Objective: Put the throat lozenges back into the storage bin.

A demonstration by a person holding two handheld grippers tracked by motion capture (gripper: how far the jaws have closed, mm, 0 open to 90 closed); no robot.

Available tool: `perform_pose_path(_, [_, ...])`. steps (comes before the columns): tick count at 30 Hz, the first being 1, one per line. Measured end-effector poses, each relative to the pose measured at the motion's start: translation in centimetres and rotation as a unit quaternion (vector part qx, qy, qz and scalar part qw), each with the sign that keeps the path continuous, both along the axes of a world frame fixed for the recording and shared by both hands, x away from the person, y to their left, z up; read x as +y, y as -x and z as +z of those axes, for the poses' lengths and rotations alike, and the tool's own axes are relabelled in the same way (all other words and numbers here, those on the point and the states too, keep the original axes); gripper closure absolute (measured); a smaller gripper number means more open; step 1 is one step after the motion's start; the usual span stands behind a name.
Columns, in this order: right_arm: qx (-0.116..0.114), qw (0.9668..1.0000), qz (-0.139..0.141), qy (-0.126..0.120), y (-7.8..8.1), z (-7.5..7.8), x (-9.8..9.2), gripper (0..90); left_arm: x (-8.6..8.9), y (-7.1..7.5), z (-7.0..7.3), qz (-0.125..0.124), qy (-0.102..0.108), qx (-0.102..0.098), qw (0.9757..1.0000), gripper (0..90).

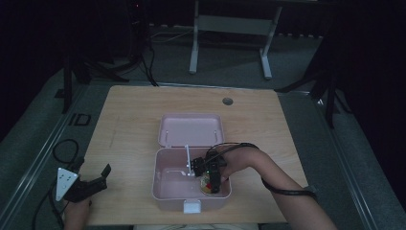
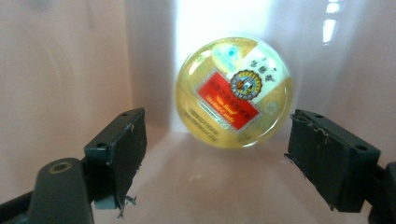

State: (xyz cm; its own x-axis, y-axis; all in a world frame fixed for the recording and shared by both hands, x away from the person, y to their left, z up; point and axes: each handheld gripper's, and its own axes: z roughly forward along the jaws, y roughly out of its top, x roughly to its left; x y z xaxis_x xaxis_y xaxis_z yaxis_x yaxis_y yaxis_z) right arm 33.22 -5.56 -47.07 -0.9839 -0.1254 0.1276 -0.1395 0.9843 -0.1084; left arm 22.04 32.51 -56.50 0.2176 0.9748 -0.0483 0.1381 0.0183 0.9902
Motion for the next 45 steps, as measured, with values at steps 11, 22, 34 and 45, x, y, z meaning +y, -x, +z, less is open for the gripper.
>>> perform_pose_path(11, [-0.017, 0.996, -0.018, -0.086, 0.2, 5.4, -2.0, 14.0, 0.0, 0.0, 0.0, 0.0, 0.0, 0.0, 1.0, 0.3])
perform_pose_path(22, [-0.054, 0.9799, -0.074, -0.178, -0.7, 10.0, -7.9, 13.1, 0.0, 0.0, 0.0, 0.0, -0.001, 0.001, 1.0, 0.4])
perform_pose_path(34, [-0.101, 0.9542, -0.169, -0.225, -2.6, 7.1, -14.3, 13.0, 0.0, 0.0, 0.0, 0.0, -0.001, 0.002, 1.0, 0.3])
perform_pose_path(45, [-0.154, 0.9011, -0.27, -0.302, -4.0, 0.4, -18.2, 12.8, 0.0, 0.0, 0.0, 0.0, 0.0, 0.003, 1.0, 0.3])
